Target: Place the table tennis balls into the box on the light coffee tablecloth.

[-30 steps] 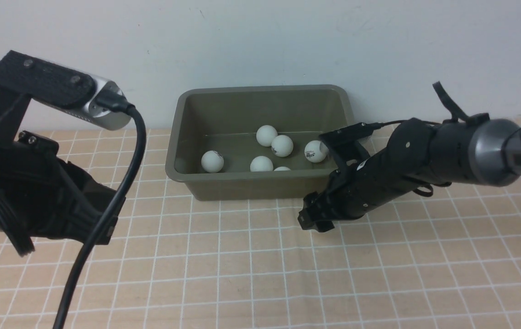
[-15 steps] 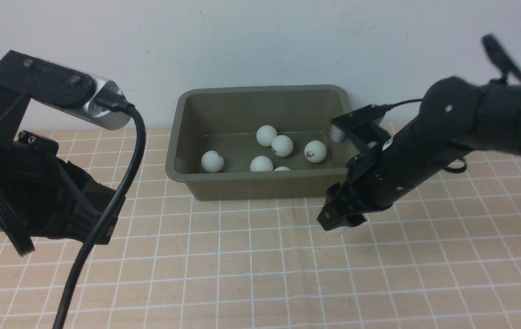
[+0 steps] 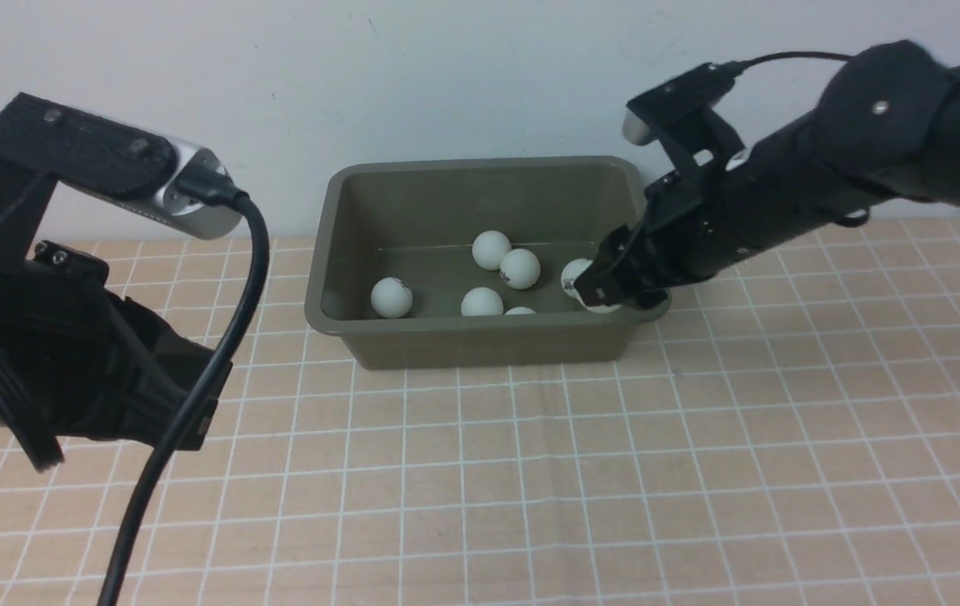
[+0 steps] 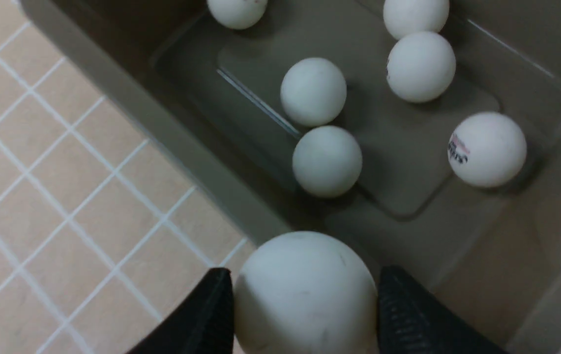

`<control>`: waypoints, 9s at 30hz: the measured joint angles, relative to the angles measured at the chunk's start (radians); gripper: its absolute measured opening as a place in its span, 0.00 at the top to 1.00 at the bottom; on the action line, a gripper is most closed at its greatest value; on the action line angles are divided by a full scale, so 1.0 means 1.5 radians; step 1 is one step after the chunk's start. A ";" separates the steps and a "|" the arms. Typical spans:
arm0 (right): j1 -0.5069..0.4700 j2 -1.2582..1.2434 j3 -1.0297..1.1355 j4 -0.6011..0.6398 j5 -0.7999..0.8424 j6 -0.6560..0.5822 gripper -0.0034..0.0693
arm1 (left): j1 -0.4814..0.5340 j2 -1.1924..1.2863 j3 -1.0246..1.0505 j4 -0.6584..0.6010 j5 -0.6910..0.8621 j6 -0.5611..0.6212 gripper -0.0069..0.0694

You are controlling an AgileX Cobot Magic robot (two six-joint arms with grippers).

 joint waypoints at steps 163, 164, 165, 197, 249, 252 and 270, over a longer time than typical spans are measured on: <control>-0.078 -1.037 0.795 -0.310 -0.087 0.331 0.97 | 0.156 -0.532 0.538 0.084 -0.430 0.021 1.00; -0.078 -1.037 0.795 -0.310 -0.087 0.331 0.97 | 0.156 -0.546 0.578 0.103 -0.449 -0.013 1.00; -0.078 -1.037 0.795 -0.310 -0.087 0.331 0.97 | 0.156 -0.558 0.599 0.115 -0.454 -0.029 1.00; -0.078 -1.037 0.795 -0.310 -0.087 0.331 0.97 | 0.156 -0.694 0.684 0.236 -0.367 -0.164 1.00; -0.249 -1.251 0.989 -0.313 -0.266 0.416 0.97 | 0.157 -0.694 0.684 0.236 -0.367 -0.165 1.00; -0.259 -1.251 0.987 -0.313 -0.241 0.416 0.97 | 0.157 -0.694 0.684 0.236 -0.367 -0.166 1.00; -0.260 -1.251 0.984 -0.313 -0.227 0.416 0.97 | 0.157 -0.694 0.684 0.236 -0.367 -0.166 1.00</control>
